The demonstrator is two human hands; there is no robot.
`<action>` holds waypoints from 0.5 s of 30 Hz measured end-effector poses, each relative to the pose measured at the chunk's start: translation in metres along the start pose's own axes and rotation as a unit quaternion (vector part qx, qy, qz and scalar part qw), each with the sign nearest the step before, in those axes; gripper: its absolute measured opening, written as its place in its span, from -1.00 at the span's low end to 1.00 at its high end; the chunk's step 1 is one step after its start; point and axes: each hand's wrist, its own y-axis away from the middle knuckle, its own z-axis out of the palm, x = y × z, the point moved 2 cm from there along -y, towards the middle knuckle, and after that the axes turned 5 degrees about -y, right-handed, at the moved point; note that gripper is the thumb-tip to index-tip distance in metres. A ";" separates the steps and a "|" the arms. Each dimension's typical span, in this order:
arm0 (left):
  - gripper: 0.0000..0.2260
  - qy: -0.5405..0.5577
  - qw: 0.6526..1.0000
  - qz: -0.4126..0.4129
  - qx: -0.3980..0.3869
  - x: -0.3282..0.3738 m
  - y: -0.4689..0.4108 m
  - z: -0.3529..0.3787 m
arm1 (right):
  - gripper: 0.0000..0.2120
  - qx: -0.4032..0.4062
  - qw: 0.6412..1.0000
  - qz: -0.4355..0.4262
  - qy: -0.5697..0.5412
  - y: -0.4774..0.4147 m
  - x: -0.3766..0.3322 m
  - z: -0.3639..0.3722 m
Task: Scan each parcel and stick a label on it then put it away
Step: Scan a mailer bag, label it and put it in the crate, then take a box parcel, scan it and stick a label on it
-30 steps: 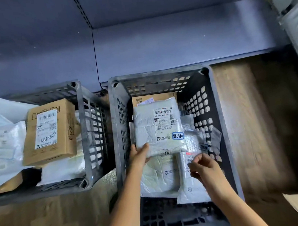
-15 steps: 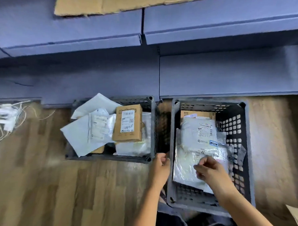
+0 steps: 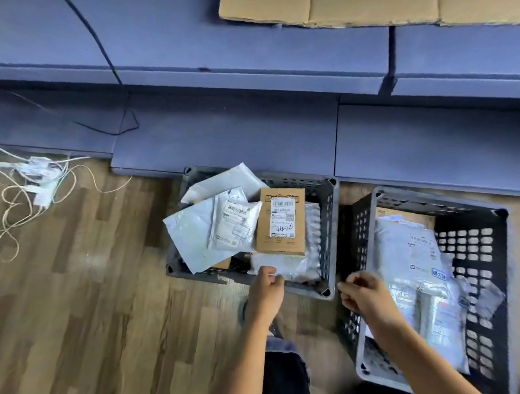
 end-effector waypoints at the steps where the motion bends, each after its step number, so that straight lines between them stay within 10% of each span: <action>1: -0.75 -0.008 1.000 0.003 -0.004 -0.004 -0.009 -0.012 | -0.73 0.008 1.000 0.004 0.014 -0.008 0.004 0.015; 15: -0.76 -0.024 0.998 -0.001 -0.064 -0.039 -0.078 -0.037 | -0.74 0.038 0.953 0.220 -0.207 -0.101 0.036 0.121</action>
